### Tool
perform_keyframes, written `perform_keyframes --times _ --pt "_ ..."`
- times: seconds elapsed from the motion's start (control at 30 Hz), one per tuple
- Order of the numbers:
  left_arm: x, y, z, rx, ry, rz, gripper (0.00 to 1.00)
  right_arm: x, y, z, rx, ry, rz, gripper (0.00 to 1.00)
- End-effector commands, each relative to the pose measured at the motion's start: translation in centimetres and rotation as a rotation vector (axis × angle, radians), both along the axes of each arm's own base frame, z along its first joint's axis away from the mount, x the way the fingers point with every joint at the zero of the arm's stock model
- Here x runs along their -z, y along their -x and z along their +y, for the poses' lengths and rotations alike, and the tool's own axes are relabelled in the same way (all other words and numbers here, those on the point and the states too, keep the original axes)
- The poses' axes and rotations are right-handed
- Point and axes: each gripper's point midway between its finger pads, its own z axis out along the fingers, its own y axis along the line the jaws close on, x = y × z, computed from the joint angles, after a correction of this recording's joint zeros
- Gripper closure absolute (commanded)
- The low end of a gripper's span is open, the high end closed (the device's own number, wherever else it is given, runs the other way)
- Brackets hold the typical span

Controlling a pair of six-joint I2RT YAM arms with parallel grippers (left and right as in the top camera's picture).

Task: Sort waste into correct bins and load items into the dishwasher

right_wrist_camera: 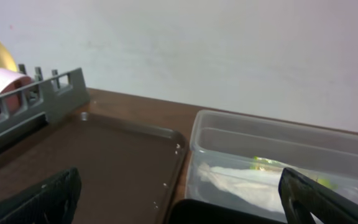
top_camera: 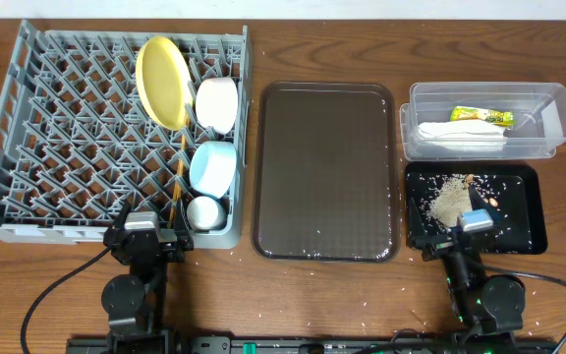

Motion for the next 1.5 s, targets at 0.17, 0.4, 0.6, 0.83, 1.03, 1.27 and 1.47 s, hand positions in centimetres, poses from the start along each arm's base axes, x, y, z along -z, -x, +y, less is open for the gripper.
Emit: perform_keyframes --times 0.17,0.4,0.6,0.83,1.03,1.27,1.47 --pt "1.6 0.0 0.0 0.004 -0.008 0.038 0.13 1.9 0.7 -0.1 0.009 -0.01 0.073 0.01" --pt "1.6 0.0 0.0 0.005 -0.008 0.038 0.13 2.1 0.9 0.3 -0.013 -0.009 0.079 0.01" --pt "1.6 0.0 0.0 0.005 -0.008 0.038 0.13 2.1 1.0 0.4 -0.016 -0.009 0.078 0.01" --pt "1.6 0.0 0.0 0.005 -0.008 0.038 0.13 2.1 1.0 0.4 -0.016 -0.009 0.078 0.01" --pt "1.6 0.0 0.0 0.005 -0.008 0.038 0.13 2.1 1.0 0.4 -0.016 -0.009 0.078 0.01" --pt "1.6 0.0 0.0 0.005 -0.008 0.038 0.13 2.1 1.0 0.4 -0.016 -0.009 0.078 0.01" --pt "1.6 0.0 0.0 0.005 -0.008 0.038 0.13 2.1 1.0 0.4 -0.016 -0.009 0.078 0.01"
